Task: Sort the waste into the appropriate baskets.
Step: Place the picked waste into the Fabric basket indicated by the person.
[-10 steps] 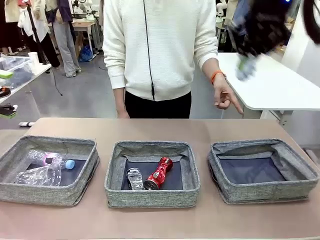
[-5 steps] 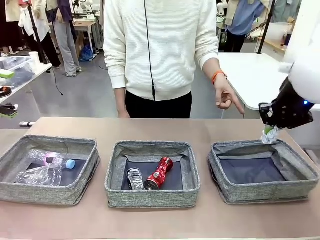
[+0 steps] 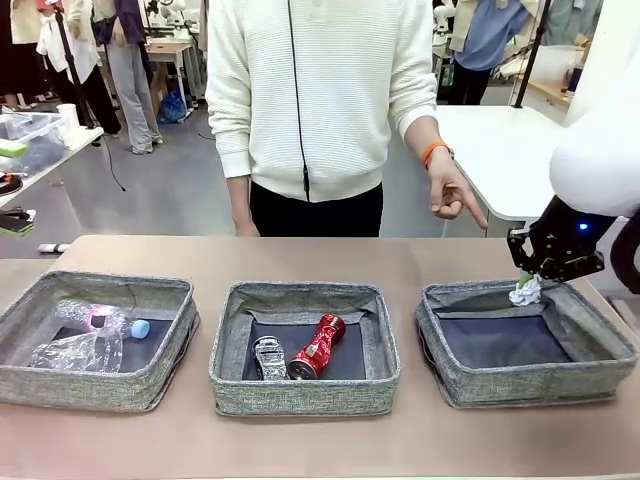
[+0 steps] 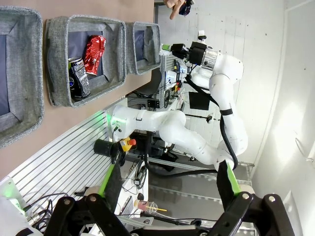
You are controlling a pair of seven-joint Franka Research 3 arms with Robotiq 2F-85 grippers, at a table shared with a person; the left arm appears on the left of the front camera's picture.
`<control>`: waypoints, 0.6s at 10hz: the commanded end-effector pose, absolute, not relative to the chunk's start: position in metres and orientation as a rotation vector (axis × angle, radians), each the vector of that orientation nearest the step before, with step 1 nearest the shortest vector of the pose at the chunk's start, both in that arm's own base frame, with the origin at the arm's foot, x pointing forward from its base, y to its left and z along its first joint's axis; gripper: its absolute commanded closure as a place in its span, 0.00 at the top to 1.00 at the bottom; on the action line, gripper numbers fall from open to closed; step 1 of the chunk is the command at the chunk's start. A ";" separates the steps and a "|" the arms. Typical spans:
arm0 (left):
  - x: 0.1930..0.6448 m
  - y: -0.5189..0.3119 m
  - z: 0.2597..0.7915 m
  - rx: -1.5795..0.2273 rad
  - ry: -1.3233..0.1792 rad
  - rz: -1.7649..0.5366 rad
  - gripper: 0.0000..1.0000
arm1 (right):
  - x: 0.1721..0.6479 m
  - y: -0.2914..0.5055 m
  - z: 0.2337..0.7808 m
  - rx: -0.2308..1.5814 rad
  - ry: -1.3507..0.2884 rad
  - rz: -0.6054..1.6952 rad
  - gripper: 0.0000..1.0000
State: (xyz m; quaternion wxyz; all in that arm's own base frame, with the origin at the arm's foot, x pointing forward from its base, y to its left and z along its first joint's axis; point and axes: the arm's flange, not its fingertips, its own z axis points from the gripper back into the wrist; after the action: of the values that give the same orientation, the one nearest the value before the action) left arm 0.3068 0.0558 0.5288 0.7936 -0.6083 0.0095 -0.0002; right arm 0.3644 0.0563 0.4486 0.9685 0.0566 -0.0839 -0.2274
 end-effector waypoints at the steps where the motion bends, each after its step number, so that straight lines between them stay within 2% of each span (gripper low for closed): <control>1: 0.306 0.054 0.534 -1.322 0.026 0.006 1.00 | 0.341 0.055 0.429 0.163 -0.195 -0.483 0.08; 4: 0.306 0.054 0.534 -1.322 0.026 0.006 1.00 | 0.341 0.057 0.429 0.162 -0.190 -0.477 0.08; 5: 0.306 0.054 0.534 -1.322 0.026 0.006 1.00 | 0.341 0.057 0.429 0.168 -0.190 -0.476 0.45; 6: 0.306 0.054 0.534 -1.322 0.026 0.006 1.00 | 0.341 0.057 0.429 0.171 -0.191 -0.476 0.67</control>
State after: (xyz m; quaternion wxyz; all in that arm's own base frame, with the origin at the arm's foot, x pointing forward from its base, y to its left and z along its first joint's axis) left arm 0.3068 0.0558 0.5289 0.7936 -0.6083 0.0095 -0.0002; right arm 0.3654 0.0577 0.4491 0.9671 0.0645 -0.0857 -0.2308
